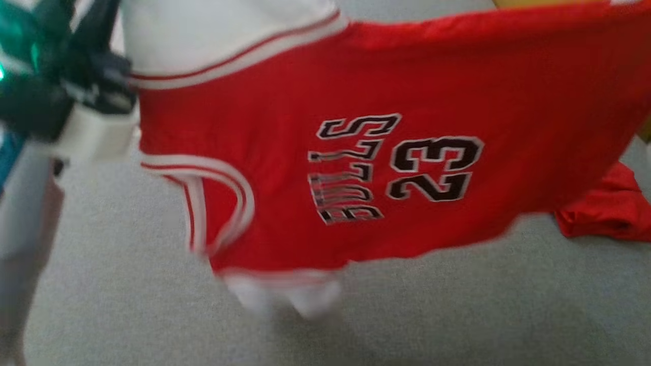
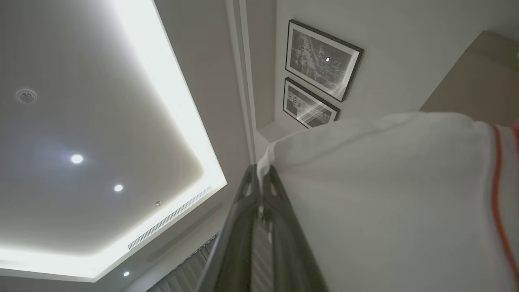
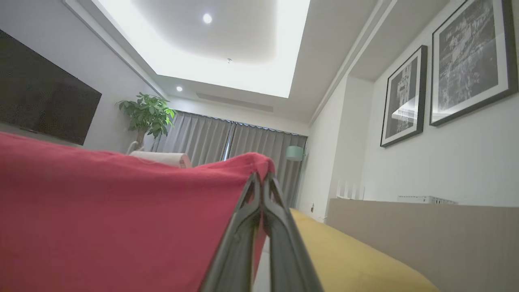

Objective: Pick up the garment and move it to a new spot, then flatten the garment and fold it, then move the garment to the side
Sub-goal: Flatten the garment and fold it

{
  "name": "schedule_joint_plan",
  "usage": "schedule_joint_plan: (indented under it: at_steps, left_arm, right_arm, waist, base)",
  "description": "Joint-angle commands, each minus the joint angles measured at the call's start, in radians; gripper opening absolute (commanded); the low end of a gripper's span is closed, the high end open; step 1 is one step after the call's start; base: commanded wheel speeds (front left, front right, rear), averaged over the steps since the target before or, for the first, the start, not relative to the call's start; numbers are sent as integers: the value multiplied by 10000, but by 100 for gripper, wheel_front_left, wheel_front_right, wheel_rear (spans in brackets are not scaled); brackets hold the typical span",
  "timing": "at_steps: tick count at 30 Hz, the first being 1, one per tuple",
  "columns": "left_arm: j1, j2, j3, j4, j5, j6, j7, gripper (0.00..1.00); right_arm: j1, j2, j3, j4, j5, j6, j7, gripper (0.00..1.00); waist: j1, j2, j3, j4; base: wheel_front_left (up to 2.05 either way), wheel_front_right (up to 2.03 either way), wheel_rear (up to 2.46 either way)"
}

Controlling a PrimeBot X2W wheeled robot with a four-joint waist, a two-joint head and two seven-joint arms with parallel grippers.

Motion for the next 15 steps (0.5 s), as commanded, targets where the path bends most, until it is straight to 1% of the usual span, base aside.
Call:
schedule_joint_plan:
  at_steps: [1, 4, 6, 10, 12, 15]
  left_arm:
    - [-949, 505, 217, 263, -156, -64, 111, 0]
    - [-1845, 543, -410, 1383, -445, -124, 345, 0]
    - [-2426, 561, -1012, 2246, -673, -137, 453, 0]
    - [-3681, 785, -2129, 3988, -1126, -142, 425, 0]
    - [-4488, 896, -2396, 4763, -1237, -143, 326, 0]
    - [-5652, 907, -2448, 5686, -1107, -132, 125, 0]
  right_arm:
    - [-802, -354, 360, -180, 152, 33, 207, 0]
    - [-1738, -480, 1004, 404, 428, 33, 497, 0]
    - [-2423, -544, 1516, 1002, 577, 33, 584, 0]
    - [-4024, -520, 2639, 2388, 696, 33, 489, 0]
    - [-5004, -462, 3097, 3085, 621, 33, 282, 0]
    - [-6344, -301, 3542, 4158, 443, 33, -272, 0]
  waist:
    - [2, -1, 117, 3]
    - [2, -1, 455, 60]
    - [2, -1, 788, 148]
    - [2, -1, 1794, 232]
    - [2, -1, 2474, 246]
    - [2, -1, 3285, 249]
  base:
    - [0, 0, 0]
    - [0, 0, 0]
    - [0, 0, 0]
    - [0, 0, 0]
    - [0, 0, 0]
    - [0, 0, 0]
